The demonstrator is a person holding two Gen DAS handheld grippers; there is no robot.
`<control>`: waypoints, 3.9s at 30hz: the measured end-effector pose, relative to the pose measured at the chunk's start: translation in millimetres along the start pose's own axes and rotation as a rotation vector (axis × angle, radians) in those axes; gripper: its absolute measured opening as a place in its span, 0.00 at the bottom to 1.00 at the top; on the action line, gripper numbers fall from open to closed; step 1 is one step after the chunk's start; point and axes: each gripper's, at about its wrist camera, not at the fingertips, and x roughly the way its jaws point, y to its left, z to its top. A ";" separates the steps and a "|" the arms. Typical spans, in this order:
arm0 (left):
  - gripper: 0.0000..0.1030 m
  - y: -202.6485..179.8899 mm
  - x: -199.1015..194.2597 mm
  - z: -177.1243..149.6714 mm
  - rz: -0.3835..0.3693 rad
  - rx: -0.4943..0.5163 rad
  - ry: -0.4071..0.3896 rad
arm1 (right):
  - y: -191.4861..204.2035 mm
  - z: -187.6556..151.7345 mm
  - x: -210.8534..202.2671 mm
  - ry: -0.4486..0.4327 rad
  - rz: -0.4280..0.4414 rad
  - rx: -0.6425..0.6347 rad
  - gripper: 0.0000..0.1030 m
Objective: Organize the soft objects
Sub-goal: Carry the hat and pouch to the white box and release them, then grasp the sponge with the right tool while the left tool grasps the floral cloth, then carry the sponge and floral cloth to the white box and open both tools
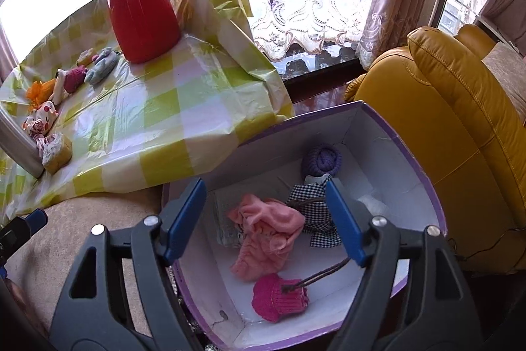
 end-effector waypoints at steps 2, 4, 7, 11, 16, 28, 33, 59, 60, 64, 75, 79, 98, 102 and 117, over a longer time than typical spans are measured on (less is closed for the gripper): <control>0.64 11.7 -11.7 1.5 0.024 -0.027 -0.024 | 15.1 0.8 0.1 -0.006 0.037 -0.026 0.76; 0.64 24.7 -25.4 3.0 0.050 -0.053 -0.053 | 33.0 2.0 -0.2 -0.010 0.072 -0.058 0.77; 0.64 45.9 -47.1 3.8 0.100 -0.093 -0.095 | 64.7 3.5 -0.4 -0.023 0.139 -0.117 0.84; 0.64 78.6 -75.1 2.8 0.157 -0.164 -0.151 | 113.8 2.9 3.9 -0.010 0.225 -0.215 0.86; 0.64 116.7 -106.9 1.6 0.210 -0.260 -0.217 | 176.9 0.2 20.6 0.041 0.303 -0.320 0.87; 0.64 182.5 -153.8 11.5 0.295 -0.383 -0.320 | 289.2 2.2 62.9 0.125 0.339 -0.541 0.87; 0.64 204.6 -158.4 17.4 0.303 -0.428 -0.334 | 305.4 8.1 77.2 0.143 0.337 -0.540 0.87; 0.64 296.1 -91.6 147.7 0.132 -0.484 -0.277 | 335.4 12.3 113.5 0.092 0.285 -0.518 0.72; 0.64 297.3 -86.8 151.7 0.126 -0.480 -0.263 | 335.5 11.8 113.3 0.088 0.284 -0.519 0.71; 0.64 298.2 -68.0 166.0 0.129 -0.455 -0.203 | 335.7 9.4 113.1 0.074 0.280 -0.524 0.71; 0.22 308.3 -76.0 161.7 0.143 -0.455 -0.263 | 334.9 8.7 110.8 0.060 0.282 -0.516 0.67; 0.21 312.9 -100.3 152.5 0.132 -0.486 -0.349 | 334.0 8.6 109.3 0.059 0.287 -0.514 0.65; 0.20 283.8 -185.1 40.2 0.199 -0.574 -0.505 | 311.1 0.2 70.7 -0.020 0.302 -0.464 0.63; 0.20 258.6 -187.0 27.6 0.186 -0.544 -0.481 | 299.1 -2.9 58.6 -0.031 0.302 -0.441 0.63; 0.20 156.2 -134.0 10.0 0.034 -0.387 -0.302 | 207.4 -3.1 20.9 -0.060 0.251 -0.303 0.63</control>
